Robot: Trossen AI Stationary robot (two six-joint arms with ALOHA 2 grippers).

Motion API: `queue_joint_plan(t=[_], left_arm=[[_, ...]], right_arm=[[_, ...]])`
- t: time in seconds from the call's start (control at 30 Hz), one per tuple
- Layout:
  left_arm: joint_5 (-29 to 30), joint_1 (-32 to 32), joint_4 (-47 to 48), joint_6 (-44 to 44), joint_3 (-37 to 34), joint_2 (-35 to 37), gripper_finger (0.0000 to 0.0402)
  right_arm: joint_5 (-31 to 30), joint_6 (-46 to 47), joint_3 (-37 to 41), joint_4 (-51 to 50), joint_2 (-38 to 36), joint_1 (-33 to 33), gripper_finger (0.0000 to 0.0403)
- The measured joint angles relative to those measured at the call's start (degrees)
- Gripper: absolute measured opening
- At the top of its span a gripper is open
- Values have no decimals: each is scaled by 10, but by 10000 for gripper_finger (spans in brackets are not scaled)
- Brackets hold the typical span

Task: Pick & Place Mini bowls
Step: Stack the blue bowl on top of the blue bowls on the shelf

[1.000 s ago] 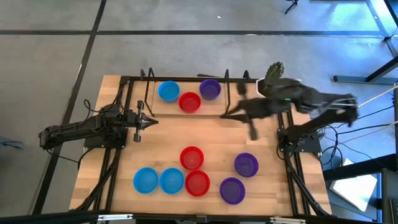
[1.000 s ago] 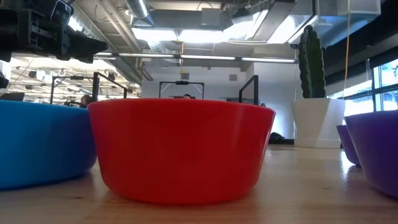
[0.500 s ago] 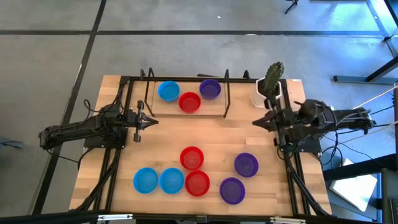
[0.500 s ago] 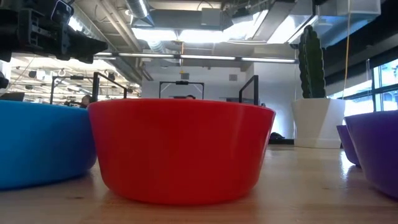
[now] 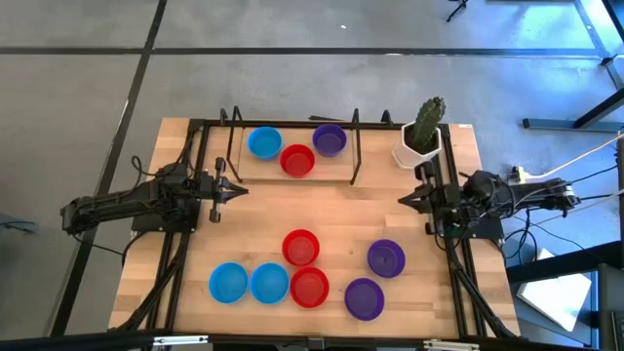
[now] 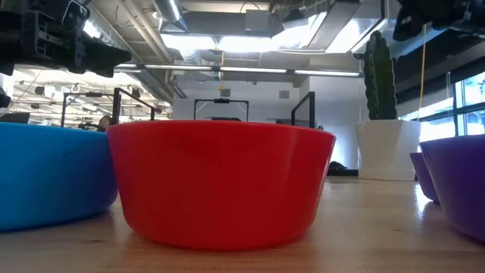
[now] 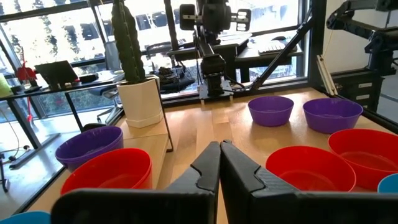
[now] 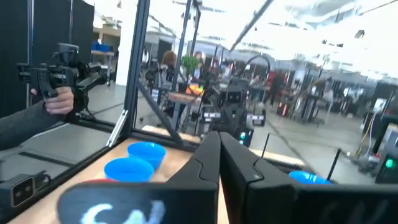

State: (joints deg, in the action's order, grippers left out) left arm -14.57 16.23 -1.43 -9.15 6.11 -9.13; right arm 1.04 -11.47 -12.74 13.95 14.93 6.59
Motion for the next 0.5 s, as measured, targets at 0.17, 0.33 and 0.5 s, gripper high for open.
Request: queue_joint_plan(t=[0.17,0.33,0.5], left_arm=[[0,0,0,3,0,0,7],[0,0,0,55,0,0,4],[-51,0,-74,85,0,0,3]], right_arm=[[-14,-5,39,50,-1,-1,5],[-19,8,54,51,-1,-1,5],[-19,1,63,54,-1,-1,5]])
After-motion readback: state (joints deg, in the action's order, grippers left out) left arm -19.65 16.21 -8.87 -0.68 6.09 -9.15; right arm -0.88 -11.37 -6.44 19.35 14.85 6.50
